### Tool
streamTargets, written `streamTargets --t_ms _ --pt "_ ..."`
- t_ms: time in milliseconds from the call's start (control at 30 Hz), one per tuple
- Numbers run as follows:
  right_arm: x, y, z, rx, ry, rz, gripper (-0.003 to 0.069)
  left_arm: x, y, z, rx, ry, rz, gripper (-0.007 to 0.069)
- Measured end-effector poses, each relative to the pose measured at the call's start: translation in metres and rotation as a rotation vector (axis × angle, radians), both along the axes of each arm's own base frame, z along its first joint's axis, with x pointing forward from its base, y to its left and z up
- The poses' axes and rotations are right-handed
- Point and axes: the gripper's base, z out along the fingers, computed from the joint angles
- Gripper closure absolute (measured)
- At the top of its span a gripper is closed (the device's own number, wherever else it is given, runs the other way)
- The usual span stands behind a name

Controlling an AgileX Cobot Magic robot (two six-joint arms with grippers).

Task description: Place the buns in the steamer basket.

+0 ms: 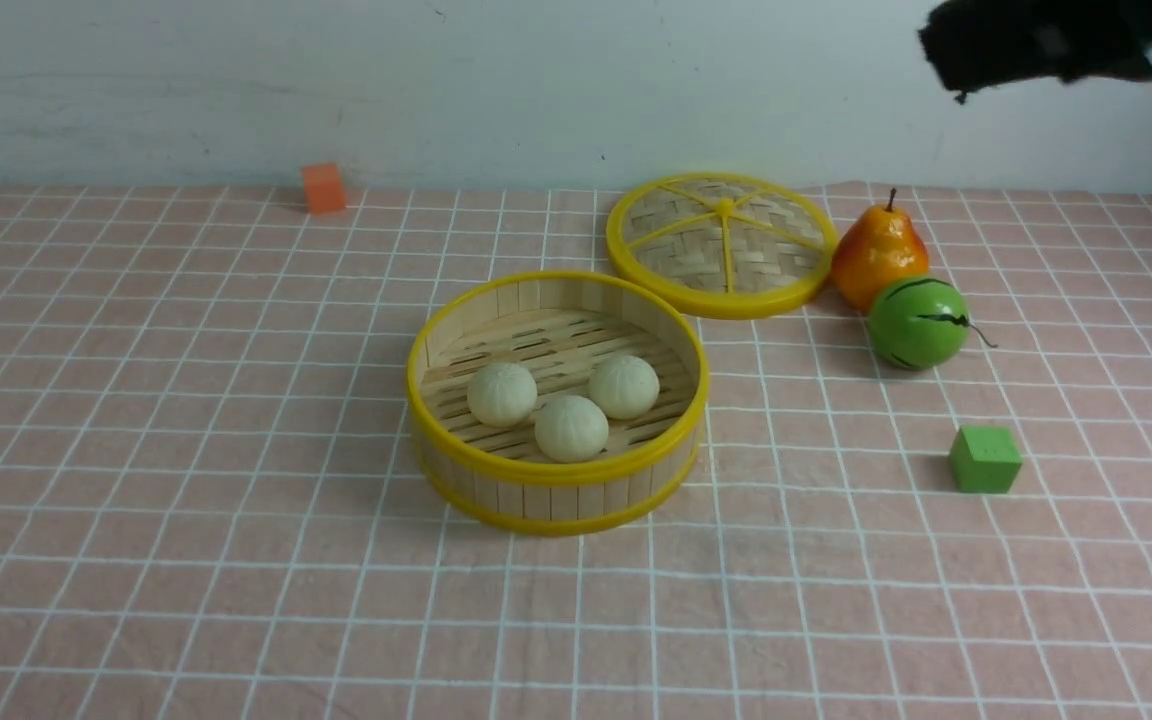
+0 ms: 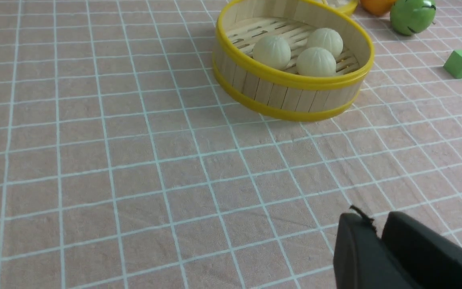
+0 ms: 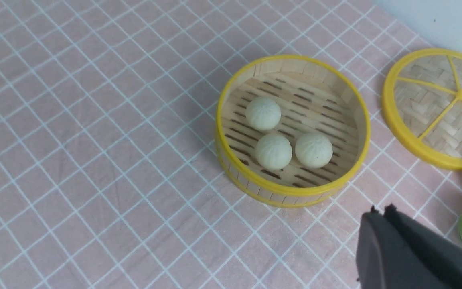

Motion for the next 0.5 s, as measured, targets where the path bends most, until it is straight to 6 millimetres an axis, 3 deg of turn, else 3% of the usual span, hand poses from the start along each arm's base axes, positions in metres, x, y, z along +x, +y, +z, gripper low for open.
streamTargets --t_ms 67,100,200,500 --pt "-0.03 -0.019 -0.002 0.079 -0.105 -0.019 0.0677 0.0 0.0 -0.001 0.006 0.011 0.002 0.0535" --pt "-0.029 -0.018 -0.004 0.08 -0.103 -0.02 0.0677 0.0 0.0 -0.001 0.006 0.01 0.002 0.0534" --pt "-0.056 -0.037 -0.013 0.167 -0.222 -0.044 0.0675 0.0 0.0 -0.001 0.006 0.012 0.002 0.0534" --pt "-0.092 -0.059 -0.057 0.189 -0.241 -0.056 0.0671 0.0 0.0 -0.001 0.007 0.012 0.003 0.0533"
